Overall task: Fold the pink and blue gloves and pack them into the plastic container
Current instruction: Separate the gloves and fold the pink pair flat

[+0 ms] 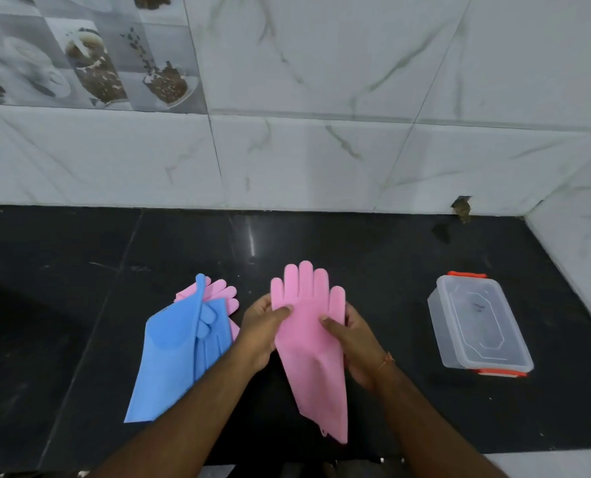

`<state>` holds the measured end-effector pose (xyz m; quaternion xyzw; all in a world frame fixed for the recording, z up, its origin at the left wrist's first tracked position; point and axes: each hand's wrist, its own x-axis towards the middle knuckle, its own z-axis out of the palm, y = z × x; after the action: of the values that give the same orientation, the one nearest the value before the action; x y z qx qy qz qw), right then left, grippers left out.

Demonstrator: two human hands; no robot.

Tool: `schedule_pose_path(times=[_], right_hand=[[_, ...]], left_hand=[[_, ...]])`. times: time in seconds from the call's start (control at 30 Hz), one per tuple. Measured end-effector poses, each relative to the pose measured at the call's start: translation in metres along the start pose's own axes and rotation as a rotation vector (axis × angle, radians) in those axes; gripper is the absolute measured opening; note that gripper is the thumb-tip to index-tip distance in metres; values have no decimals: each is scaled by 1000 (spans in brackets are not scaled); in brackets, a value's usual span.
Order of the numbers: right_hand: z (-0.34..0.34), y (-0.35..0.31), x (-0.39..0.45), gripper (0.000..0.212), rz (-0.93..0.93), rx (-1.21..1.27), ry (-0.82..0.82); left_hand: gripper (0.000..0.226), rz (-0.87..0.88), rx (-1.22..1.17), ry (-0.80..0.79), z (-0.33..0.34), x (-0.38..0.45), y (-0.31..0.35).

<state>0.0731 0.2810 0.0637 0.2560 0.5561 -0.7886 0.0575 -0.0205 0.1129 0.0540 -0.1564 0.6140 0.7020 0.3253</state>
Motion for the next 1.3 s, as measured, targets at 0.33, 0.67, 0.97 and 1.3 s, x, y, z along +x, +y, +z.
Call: schedule_pose_path(times=[0.33,0.67,0.97,1.3], right_hand=[[-54,39,21,99,262,-453,135],[-60,74,6,82,31,-868,124],[-60,71,8,69,27,-1060,68],[29,41,39,48,-196,-1136,14]], left_hand=[[94,421,1262,176,-3,49,-46],[86,652,1736,-136,-9,65,-100],[87,654,1759,-125,-9,60,-94],[72,587,1713,205,-93,57,-20]])
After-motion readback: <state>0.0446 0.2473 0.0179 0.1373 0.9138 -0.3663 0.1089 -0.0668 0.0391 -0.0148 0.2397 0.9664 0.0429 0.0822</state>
